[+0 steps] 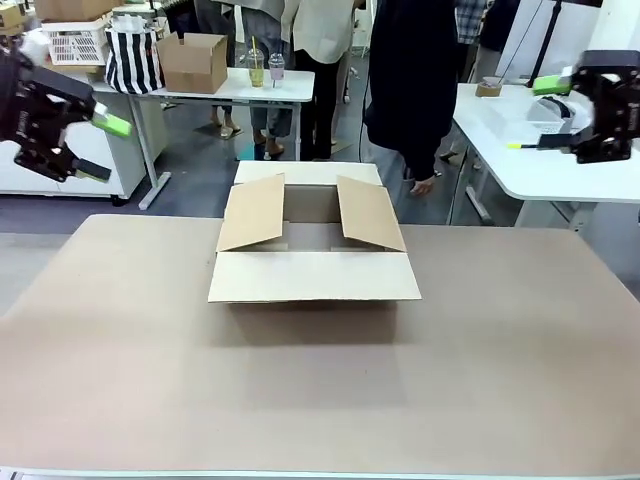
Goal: Pack the gift set into the box.
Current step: Place both hands on the side flaps of the Package Box and spread them outward.
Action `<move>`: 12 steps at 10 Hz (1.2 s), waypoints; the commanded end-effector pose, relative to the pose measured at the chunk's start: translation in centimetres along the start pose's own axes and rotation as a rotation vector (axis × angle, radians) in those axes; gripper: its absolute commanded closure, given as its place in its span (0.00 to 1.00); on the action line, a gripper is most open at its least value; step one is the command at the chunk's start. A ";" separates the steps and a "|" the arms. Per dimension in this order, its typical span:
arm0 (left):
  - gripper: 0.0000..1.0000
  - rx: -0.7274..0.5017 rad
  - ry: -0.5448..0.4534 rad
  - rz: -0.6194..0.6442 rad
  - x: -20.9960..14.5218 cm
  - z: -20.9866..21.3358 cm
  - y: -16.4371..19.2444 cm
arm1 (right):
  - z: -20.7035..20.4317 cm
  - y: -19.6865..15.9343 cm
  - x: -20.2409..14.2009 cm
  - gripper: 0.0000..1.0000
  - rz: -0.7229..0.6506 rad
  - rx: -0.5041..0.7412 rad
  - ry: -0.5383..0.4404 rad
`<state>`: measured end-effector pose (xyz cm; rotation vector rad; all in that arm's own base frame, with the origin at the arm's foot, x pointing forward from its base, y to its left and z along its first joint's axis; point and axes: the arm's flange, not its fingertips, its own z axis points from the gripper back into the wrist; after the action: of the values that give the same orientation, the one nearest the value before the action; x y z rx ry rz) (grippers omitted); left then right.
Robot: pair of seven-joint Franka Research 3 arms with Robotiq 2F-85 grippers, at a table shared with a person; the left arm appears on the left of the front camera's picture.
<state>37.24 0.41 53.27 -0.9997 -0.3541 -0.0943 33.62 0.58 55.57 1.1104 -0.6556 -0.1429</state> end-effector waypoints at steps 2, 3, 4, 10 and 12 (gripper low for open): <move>0.00 0.065 0.088 -0.114 -0.3 -1.9 -2.0 | -0.9 1.2 -0.7 0.00 0.026 -0.023 0.043; 0.00 0.065 0.088 -0.114 -0.3 -1.9 -2.0 | -0.9 1.2 -0.7 0.00 0.026 -0.023 0.043; 0.00 0.065 0.088 -0.114 -0.3 -1.9 -2.0 | -0.9 1.2 -0.7 0.00 0.026 -0.023 0.043; 0.00 0.276 0.209 -0.121 3.3 -5.8 -7.9 | -0.9 1.2 -0.7 0.00 0.026 -0.023 0.043; 0.00 0.386 0.233 0.048 7.3 -11.9 -11.4 | -0.9 1.2 -0.7 0.00 0.026 -0.023 0.043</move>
<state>41.21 -12.95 58.15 -0.6738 -0.1771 -0.1724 32.67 1.92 56.04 1.0642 -0.6026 -0.1292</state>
